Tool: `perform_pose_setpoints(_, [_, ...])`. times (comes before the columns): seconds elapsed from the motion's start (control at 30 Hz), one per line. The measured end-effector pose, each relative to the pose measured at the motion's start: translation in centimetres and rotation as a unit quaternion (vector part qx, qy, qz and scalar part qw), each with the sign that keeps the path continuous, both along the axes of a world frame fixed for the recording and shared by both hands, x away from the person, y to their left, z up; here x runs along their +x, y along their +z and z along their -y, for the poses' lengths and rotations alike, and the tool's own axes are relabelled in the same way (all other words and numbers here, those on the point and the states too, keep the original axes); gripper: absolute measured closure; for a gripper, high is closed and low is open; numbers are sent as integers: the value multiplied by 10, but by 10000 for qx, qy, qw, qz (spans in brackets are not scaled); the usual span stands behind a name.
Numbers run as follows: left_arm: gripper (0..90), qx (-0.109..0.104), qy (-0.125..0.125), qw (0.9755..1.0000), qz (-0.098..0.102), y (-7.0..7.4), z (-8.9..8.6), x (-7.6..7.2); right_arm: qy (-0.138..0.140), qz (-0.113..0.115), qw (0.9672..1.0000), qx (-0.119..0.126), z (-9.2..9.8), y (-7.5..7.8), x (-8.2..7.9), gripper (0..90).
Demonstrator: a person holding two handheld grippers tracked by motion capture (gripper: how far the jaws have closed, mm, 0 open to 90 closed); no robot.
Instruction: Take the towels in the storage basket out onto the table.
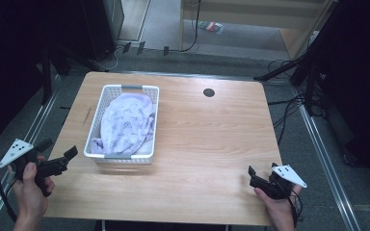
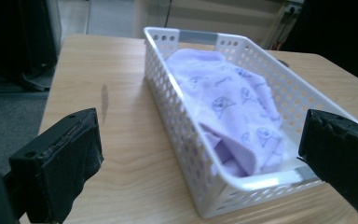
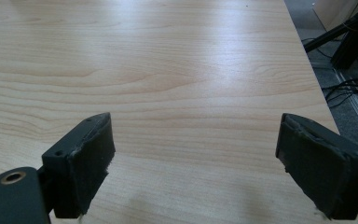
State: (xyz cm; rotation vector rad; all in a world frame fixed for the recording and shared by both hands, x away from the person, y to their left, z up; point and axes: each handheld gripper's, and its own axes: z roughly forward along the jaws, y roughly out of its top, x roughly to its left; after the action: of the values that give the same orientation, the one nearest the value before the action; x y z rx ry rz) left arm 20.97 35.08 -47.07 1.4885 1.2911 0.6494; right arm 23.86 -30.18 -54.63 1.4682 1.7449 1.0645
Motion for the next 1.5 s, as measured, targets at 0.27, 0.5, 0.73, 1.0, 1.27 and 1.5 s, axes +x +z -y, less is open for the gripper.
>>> perform_pose_setpoints(0.27, [0,200,-227,9994,-183,16,20,22,-17,-27,10000,-11,0,0,0,115])
perform_pose_setpoints(0.5, [0,357,-481,9971,-470,26,41,51,-15,-36,10000,-10,0,0,0,115])
perform_pose_setpoints(0.73, [0,653,-665,9916,-899,28,65,78,-6,-33,10000,-11,0,0,0,115])
perform_pose_setpoints(1.0, [0,922,-748,9840,-1329,27,84,106,0,-31,10000,-4,0,0,0,115])
perform_pose_setpoints(1.27, [0,1050,-775,9751,-1795,22,98,136,-2,-21,10000,7,0,0,0,115])
perform_pose_setpoints(1.5, [0,1115,-697,9667,-2195,13,106,156,8,-18,10000,23,1,0,0,115])
